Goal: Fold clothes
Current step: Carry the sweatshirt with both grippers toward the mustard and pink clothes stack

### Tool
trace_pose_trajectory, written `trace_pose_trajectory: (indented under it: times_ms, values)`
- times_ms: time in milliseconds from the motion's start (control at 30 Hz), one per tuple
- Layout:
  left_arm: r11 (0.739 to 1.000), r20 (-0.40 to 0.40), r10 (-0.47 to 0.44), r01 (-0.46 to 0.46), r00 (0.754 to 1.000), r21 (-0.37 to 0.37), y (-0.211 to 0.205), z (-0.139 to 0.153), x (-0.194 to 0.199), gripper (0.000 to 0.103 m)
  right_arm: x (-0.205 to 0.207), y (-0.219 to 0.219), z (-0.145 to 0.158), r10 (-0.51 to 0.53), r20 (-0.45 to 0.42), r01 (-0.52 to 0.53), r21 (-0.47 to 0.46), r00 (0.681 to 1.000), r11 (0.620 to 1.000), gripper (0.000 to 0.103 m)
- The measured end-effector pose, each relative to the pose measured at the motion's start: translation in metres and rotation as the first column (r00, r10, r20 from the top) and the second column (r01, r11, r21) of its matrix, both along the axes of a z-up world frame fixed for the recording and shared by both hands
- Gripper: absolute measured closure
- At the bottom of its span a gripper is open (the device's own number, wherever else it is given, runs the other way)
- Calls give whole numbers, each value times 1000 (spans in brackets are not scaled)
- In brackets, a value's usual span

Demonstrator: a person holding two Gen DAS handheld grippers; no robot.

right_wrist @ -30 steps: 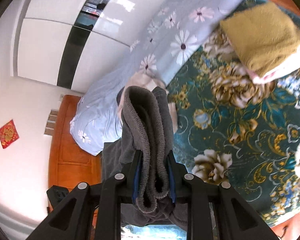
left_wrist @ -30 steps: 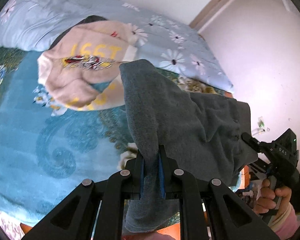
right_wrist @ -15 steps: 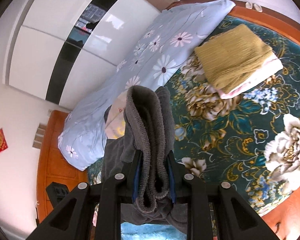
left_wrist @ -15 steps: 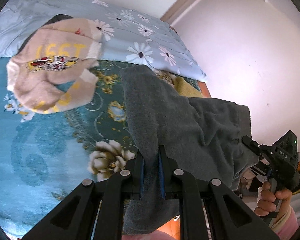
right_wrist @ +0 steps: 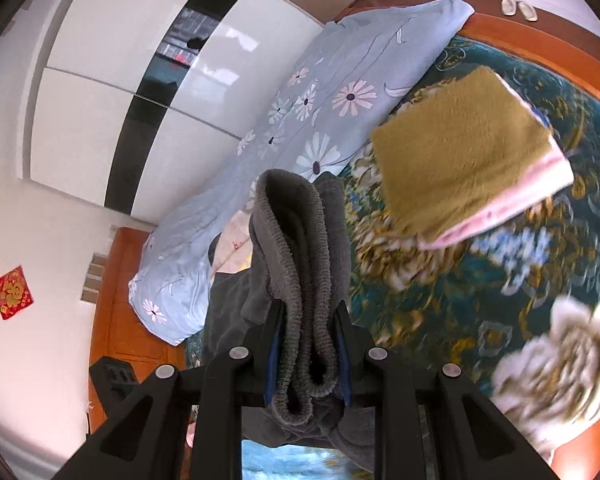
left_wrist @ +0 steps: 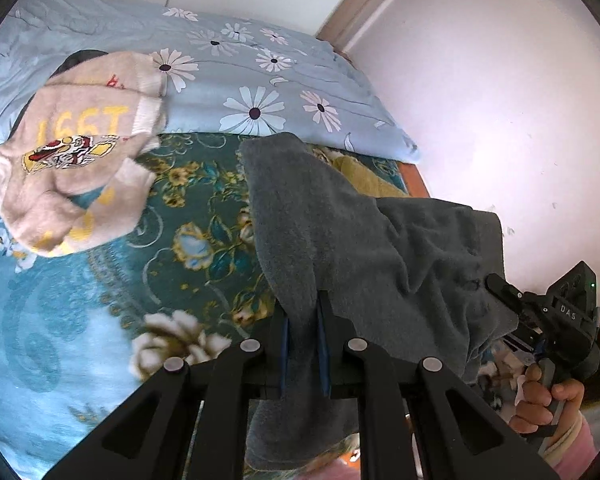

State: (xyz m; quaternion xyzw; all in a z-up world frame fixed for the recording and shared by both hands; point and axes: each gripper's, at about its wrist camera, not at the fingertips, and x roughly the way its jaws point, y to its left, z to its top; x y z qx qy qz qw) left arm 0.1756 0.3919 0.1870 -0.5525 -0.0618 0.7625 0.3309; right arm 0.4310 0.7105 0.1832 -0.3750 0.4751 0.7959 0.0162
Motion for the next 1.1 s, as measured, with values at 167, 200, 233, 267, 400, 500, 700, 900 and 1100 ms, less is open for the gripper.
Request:
trace_pose_trajectory:
  times_ms: [167,200,233,267,400,500,700,900,1100]
  values:
    - [998,28,7,-5,1000,-62,62,-8,2,91,-12,73,-7,33,6,-33,-34,999,999,78]
    - [997,34,8,-5,999,-75,74,-9,1,91,-13,85,-10,35,12,-34,-44,999,998,78]
    - [996,41,9,-5,999,-89,86,-11,1,91,-15,98,-14,40,18,-39,-54,999,998,78]
    - [995,48,10,-5,999,-102,99,-13,1,91,-17,110,-19,47,24,-45,-62,999,997,78]
    - [988,75,16,-4,997,-156,147,-21,-1,91,-23,146,-39,51,41,-47,-103,998,994,78]
    - [984,77,1,13,997,-177,181,-18,-12,91,-29,174,-53,29,50,-22,-139,998,990,78]
    - [968,45,-90,98,995,-230,254,-17,-51,91,-51,228,-69,-27,51,35,-161,998,986,78]
    - [939,46,-187,192,981,-284,331,-37,-88,91,-77,268,-85,-74,78,85,-147,994,985,78]
    - [919,92,-214,232,973,-320,372,-79,-111,91,-94,292,-121,-103,144,122,-133,984,984,78]
